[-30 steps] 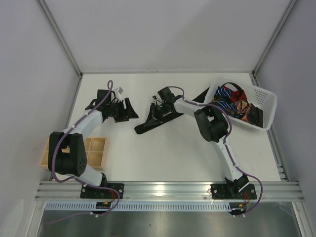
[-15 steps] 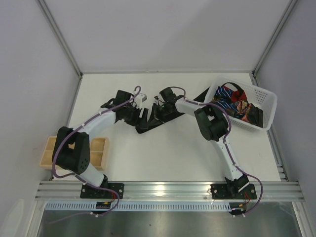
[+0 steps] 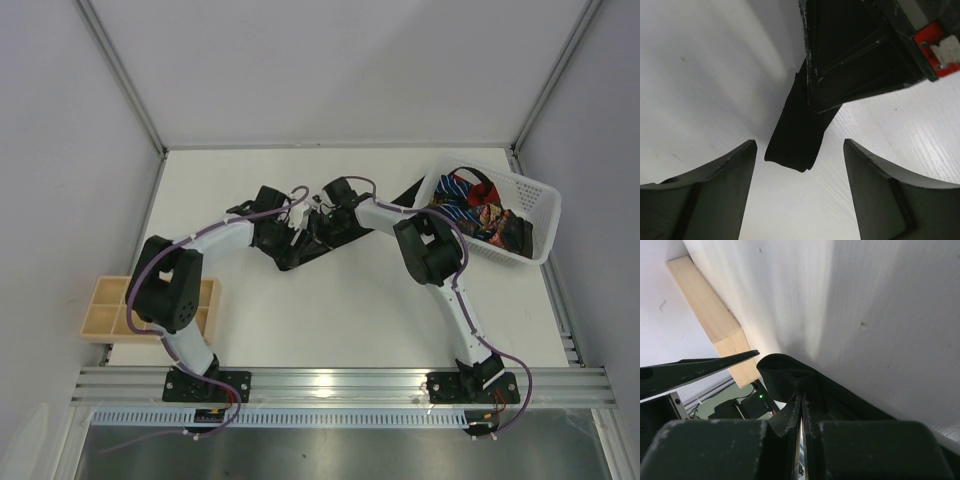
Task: Roll the ties
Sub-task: Roll the tie
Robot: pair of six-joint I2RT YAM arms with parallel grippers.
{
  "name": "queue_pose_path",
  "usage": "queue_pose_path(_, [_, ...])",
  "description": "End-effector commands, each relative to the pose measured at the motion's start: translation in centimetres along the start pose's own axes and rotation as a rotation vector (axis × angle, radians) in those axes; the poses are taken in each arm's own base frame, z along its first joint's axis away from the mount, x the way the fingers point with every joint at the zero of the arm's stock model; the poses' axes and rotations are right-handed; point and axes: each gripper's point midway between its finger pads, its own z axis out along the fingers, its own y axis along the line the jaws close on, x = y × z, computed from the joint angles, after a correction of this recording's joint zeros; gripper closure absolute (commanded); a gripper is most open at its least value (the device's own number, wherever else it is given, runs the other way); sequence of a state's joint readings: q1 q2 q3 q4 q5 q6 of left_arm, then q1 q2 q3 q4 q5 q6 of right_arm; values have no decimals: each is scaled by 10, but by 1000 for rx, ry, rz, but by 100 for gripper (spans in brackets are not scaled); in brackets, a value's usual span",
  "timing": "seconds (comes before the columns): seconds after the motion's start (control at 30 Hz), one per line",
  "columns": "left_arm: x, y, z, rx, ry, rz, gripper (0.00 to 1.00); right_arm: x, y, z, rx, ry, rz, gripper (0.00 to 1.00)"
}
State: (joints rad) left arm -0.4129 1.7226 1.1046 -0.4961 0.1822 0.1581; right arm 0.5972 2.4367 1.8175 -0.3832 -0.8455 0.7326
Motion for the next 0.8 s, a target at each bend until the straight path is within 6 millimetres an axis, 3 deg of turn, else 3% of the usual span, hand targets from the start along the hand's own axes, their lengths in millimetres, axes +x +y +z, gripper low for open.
queue_pose_path(0.0, [-17,10,4,-43,-19,72,25,-2,10,-7,-29,-5,-24,93])
queue_pose_path(0.37, [0,11,18,-84,60,87,34,-6,12,-9,-40,-14,-15,93])
queue_pose_path(0.77, [6,11,20,-138,86,117,65,-8,13,-9,-44,-19,-18,94])
